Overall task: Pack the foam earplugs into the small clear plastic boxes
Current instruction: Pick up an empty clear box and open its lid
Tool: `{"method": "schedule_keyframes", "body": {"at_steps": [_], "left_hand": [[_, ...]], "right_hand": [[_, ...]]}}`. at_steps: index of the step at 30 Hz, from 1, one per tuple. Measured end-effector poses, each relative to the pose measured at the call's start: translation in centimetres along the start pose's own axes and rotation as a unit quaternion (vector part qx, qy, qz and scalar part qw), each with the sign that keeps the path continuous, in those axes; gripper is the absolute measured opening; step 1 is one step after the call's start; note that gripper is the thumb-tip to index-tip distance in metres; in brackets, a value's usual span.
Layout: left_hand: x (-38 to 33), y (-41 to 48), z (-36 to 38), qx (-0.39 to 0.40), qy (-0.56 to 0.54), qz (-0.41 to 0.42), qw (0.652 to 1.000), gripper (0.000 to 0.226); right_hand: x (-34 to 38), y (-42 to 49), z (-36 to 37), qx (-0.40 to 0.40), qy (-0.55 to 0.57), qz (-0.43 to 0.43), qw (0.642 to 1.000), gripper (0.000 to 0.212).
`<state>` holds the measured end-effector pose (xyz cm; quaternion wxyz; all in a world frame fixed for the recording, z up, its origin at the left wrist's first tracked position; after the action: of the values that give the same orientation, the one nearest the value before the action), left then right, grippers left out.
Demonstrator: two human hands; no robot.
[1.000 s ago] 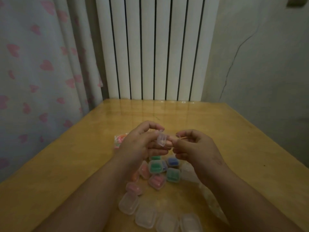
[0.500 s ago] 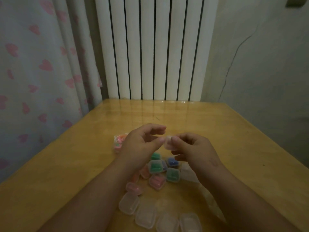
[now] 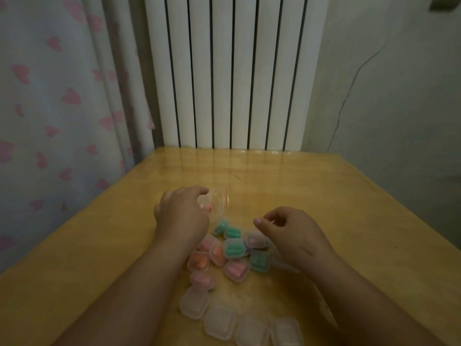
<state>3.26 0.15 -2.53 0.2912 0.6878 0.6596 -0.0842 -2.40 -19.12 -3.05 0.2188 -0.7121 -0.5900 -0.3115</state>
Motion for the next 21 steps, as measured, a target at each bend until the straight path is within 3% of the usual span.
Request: {"method": "schedule_keyframes", "body": {"at_steps": [3, 8, 11, 15, 18, 21], "left_hand": [[0.6, 0.3, 0.3, 0.026, 0.053, -0.027, 0.998, 0.057], [0.9, 0.3, 0.8, 0.003, -0.007, -0.022, 1.0, 0.02], [0.3, 0.1, 0.3, -0.026, -0.09, -0.011, 0.996, 0.014], [-0.9, -0.4, -0.2, -0.038, -0.257, 0.046, 0.965, 0.025], [-1.7, -0.8, -0.3, 0.028, -0.353, 0.079, 0.932, 0.024], [-2.1, -1.3, -0.2, 0.084, -0.408, 0.101, 0.903, 0.026]], "right_hand": [[0.1, 0.0, -0.1, -0.019, 0.019, -0.039, 0.999, 0.01], [0.6, -0.4, 0.3, -0.017, 0.044, -0.073, 0.996, 0.006], [0.9, -0.5, 0.4, -0.022, 0.056, -0.097, 0.994, 0.01], [1.5, -1.0, 0.5, -0.025, 0.011, -0.171, 0.985, 0.042], [2.0, -1.1, 0.7, -0.009, -0.014, -0.211, 0.977, 0.052], [2.1, -0.9, 0.9, -0.009, -0.085, -0.215, 0.973, 0.041]]}}
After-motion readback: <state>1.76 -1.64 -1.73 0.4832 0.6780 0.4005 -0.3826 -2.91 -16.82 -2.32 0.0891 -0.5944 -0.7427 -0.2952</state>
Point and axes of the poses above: each hand's wrist, its own y-axis towards the middle knuckle, its own z-axis out of the palm, x = y × z, the point moved 2 cm from there along y, towards the middle knuckle, and after that the axes turned 5 degrees about x, right-handed, at the moved point
